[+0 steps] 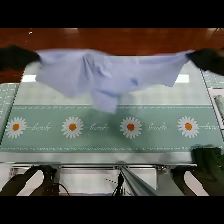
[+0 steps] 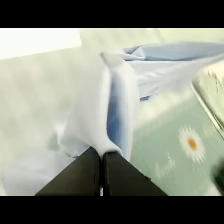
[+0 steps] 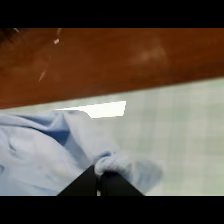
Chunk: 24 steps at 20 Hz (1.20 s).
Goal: Fold the shirts.
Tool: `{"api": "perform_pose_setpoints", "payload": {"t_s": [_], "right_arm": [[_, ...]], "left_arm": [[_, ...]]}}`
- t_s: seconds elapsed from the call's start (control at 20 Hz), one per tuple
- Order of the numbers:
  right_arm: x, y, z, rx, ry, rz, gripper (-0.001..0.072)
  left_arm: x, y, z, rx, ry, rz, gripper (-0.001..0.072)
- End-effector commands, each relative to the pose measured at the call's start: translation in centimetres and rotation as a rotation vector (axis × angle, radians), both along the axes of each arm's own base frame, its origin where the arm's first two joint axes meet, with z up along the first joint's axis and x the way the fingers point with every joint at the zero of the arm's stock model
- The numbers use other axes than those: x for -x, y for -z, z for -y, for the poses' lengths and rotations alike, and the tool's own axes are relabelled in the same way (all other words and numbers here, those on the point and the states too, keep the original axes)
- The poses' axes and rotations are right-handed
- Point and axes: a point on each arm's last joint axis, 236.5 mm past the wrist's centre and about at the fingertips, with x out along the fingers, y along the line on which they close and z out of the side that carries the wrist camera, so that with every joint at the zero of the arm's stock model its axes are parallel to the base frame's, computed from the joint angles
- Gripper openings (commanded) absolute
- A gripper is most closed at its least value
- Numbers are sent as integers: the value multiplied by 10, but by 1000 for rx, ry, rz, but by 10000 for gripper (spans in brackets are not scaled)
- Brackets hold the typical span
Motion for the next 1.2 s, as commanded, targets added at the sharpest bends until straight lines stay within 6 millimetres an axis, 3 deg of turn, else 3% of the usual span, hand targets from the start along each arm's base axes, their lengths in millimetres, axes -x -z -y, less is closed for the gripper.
{"api": "perform_pose_setpoints", "payload": {"t_s": [0.0,0.15,0.25,0.45,0.55,0.75,0.85,1.0,1.15], "right_arm": [[39,-102,6,73,50,225,23],[63,-135,19,135,136,258,24],[81,-141,17,167,135,228,23],[122,-124,-6,211,30,113,24],[138,-108,-8,237,11,43,24],[149,-78,6,291,38,-93,24],[156,-56,10,314,19,-196,23],[168,-4,17,340,-64,-471,23],[145,37,23,316,-115,-608,23]], "left_arm": [[40,-119,-8,-106,-102,332,19],[57,-148,-34,-221,-267,384,20],[71,-156,-43,-249,-340,397,20],[102,-170,-36,-269,-355,460,20],[111,-161,-34,-298,-345,432,20],[110,-116,-43,-316,-346,240,20],[106,-84,-42,-311,-312,119,20],[90,-23,-47,-289,-278,-67,20],[66,54,-51,-249,-239,-267,20]]}}
